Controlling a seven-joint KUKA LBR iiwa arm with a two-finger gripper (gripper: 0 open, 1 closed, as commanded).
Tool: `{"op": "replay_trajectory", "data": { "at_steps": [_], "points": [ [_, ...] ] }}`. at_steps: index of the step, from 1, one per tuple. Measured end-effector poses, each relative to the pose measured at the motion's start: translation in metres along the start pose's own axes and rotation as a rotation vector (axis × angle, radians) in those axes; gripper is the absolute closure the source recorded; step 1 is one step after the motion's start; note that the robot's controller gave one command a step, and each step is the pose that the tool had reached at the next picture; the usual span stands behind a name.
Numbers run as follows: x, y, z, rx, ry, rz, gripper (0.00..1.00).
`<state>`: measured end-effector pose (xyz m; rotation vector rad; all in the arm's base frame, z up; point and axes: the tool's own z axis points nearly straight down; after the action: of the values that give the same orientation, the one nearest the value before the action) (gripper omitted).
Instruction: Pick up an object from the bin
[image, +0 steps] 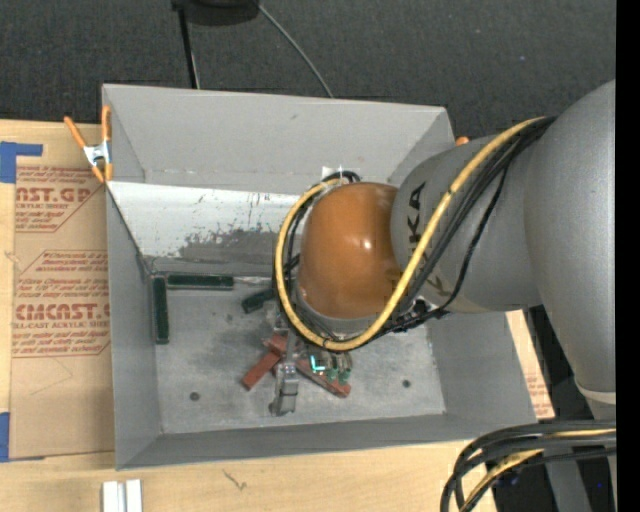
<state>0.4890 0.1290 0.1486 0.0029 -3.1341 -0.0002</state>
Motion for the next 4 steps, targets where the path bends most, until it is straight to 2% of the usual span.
{"op": "replay_trajectory", "data": {
  "at_steps": [1,2,3,4],
  "points": [
    [-0.002,0.0,-0.003,-0.001,-0.007,0.002,0.0],
    [-0.034,-0.004,0.043,-0.001,-0.016,-0.06,0.0],
    [-0.033,-0.052,0.079,-0.001,-0.007,0.156,1.0],
    [-0.033,-0.052,0.079,-0.002,-0.007,0.156,0.0]
  ]
}}
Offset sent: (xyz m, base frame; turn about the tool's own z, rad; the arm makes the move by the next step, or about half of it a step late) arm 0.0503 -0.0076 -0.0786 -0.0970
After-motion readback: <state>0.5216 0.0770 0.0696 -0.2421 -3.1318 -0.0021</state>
